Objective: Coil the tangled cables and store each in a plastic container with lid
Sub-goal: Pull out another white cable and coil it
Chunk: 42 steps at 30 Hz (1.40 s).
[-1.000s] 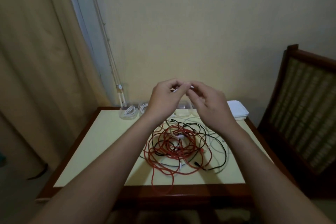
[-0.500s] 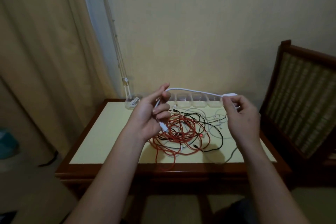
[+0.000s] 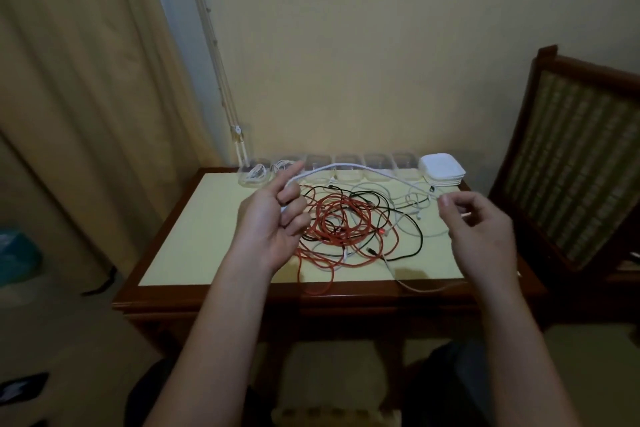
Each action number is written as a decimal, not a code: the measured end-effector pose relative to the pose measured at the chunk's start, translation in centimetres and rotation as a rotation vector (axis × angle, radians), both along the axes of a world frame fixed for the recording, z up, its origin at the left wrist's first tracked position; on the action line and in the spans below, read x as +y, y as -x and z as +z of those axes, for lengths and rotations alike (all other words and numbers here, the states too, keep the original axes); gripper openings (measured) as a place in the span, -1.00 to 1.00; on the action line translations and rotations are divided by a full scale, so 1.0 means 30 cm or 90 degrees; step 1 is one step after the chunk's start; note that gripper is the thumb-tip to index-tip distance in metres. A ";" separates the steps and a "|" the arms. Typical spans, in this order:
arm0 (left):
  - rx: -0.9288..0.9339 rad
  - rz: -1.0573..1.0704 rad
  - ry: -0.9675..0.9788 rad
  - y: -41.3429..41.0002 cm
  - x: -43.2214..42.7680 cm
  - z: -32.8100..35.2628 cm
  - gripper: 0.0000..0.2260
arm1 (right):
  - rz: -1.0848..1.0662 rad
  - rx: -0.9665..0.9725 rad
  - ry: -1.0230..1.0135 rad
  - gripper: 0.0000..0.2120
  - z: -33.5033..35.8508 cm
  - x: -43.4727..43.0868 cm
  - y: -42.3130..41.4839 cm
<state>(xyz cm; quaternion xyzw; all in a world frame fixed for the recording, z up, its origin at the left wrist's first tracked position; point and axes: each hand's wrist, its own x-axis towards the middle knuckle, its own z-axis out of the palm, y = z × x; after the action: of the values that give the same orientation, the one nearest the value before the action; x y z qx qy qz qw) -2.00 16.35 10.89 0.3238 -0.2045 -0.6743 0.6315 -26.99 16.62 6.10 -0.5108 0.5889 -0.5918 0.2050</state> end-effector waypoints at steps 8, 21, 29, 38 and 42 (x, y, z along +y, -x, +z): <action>-0.539 0.105 0.183 0.076 0.011 -0.041 -0.71 | 0.174 0.399 0.046 -0.86 -0.029 0.075 -0.090; -0.299 -0.200 0.158 0.156 0.060 -0.032 -0.72 | 0.165 0.154 0.114 -0.70 0.077 0.061 -0.162; 0.013 -0.264 0.070 0.128 0.030 -0.014 -0.67 | 0.271 -0.014 0.026 -0.67 0.086 0.087 -0.182; -0.127 -0.081 0.079 0.153 -0.031 -0.088 -0.65 | 0.232 0.018 0.003 -0.74 0.029 0.013 -0.211; -0.176 -0.065 0.105 0.174 -0.050 -0.103 -0.68 | 0.221 0.020 -0.001 -0.73 0.015 -0.029 -0.223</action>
<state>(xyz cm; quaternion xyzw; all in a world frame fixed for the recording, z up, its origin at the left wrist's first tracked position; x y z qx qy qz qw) -7.21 14.84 7.81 0.3498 -0.3602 -0.6355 0.5865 -20.31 15.75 6.55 -0.6141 0.4953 -0.5390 0.2951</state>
